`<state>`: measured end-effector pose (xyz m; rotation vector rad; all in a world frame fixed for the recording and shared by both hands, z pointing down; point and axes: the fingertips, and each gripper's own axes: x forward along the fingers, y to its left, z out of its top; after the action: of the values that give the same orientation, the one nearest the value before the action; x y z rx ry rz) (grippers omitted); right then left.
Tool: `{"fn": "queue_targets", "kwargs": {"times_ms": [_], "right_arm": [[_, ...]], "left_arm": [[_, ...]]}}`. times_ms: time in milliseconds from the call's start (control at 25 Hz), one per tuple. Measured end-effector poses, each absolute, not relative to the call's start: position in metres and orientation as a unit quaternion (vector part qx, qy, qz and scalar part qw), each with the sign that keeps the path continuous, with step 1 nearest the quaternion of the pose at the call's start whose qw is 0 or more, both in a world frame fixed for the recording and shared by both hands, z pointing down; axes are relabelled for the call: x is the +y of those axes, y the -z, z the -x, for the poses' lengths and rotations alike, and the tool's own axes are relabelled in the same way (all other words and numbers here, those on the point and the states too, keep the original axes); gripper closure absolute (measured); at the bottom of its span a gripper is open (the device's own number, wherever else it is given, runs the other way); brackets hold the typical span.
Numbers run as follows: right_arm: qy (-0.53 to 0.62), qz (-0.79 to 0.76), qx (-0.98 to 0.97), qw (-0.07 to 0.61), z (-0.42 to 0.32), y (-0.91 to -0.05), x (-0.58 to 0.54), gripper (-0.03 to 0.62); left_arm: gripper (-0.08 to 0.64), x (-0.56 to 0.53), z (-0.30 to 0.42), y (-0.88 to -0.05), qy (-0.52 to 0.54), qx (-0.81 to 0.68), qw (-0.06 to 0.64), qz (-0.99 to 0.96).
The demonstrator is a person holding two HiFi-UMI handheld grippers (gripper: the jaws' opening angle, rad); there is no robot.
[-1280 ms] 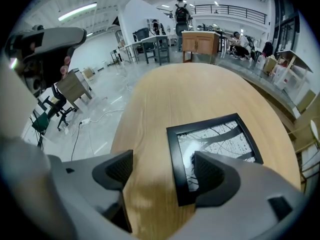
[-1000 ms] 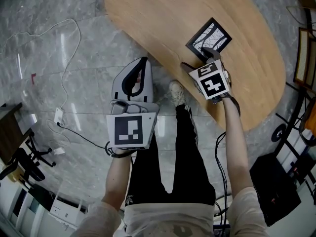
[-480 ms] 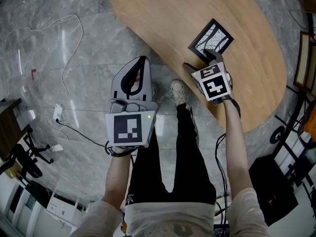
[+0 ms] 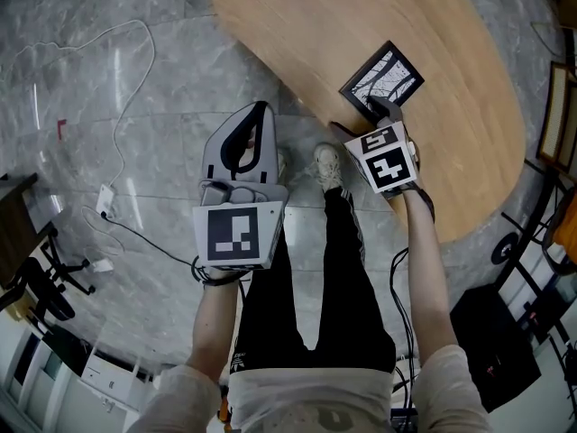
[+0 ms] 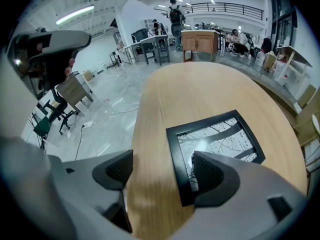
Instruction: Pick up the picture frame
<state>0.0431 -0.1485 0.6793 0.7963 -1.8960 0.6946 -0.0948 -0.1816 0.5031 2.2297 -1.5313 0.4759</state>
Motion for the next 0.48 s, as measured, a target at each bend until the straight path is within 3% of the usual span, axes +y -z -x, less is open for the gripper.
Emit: {"fn": "queue_targets", "kwargs": {"times_ms": [480], "right_arm": [[-0.257,-0.312,-0.776,0.484,-0.026,-0.679,-0.131,0.218]], "left_arm": [[0.552,-0.172,0.110,-0.509,-0.184,-0.553,0.202,-0.787]]}}
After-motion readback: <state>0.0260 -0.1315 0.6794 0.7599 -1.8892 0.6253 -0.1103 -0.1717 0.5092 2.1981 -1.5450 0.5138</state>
